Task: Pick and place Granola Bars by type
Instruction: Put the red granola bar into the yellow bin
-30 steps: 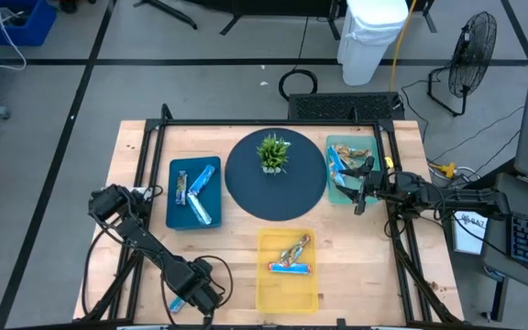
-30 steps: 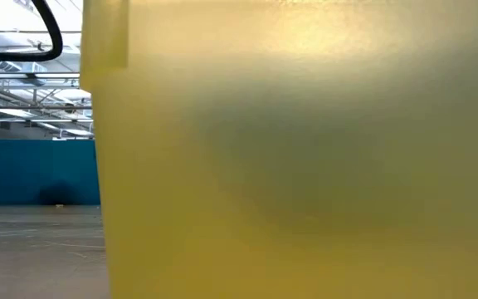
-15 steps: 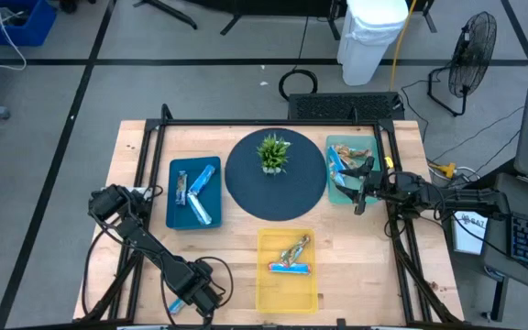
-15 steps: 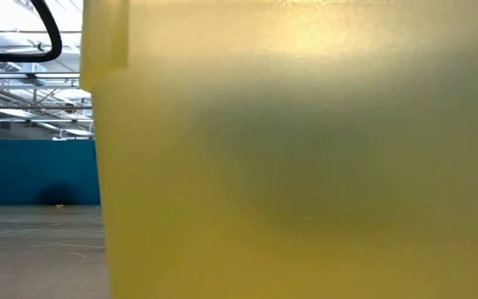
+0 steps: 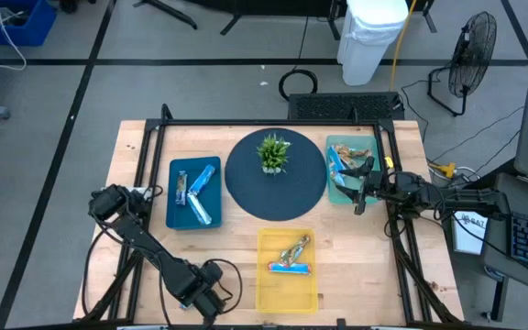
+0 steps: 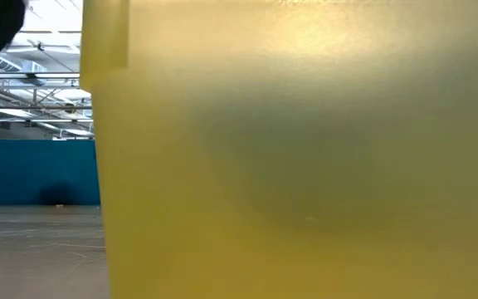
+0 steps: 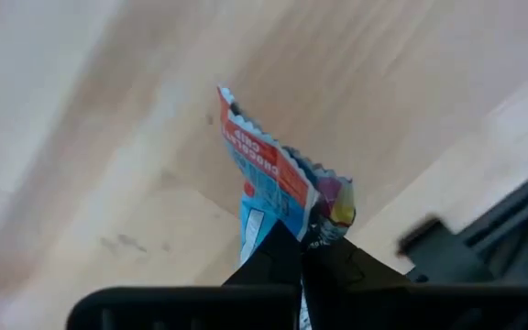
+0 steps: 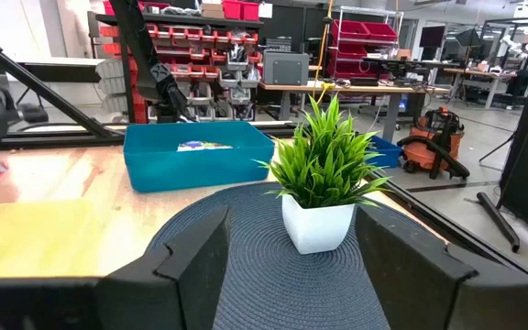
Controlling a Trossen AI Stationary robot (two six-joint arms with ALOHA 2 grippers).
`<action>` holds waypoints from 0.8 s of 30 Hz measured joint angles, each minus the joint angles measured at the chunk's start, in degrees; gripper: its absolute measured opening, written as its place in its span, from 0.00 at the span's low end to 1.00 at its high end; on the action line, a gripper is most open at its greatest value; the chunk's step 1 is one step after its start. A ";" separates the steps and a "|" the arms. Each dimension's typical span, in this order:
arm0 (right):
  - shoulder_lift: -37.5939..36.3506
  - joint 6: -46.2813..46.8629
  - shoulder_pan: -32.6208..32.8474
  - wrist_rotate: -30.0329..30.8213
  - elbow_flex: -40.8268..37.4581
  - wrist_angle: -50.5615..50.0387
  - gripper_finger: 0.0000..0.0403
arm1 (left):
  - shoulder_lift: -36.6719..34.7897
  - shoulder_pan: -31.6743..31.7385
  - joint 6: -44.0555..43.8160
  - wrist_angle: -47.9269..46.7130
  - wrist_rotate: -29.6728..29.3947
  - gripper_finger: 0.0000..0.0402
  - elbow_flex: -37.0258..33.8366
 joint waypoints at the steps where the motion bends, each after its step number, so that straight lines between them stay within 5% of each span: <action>1: 0.00 0.00 0.00 0.00 -0.02 0.00 0.56 | 0.00 0.12 1.05 -1.59 -1.42 0.00 1.43; 11: 0.01 0.00 0.00 0.00 -0.02 0.01 0.56 | -0.06 2.50 20.60 -7.34 -22.22 0.00 16.05; 18: 0.02 0.00 0.01 -0.02 -0.01 0.02 0.56 | -0.15 3.05 51.61 0.09 -39.85 0.01 18.38; 24: 0.02 0.00 0.00 0.00 0.00 0.02 0.56 | -0.15 5.17 61.46 6.24 -43.78 0.01 18.38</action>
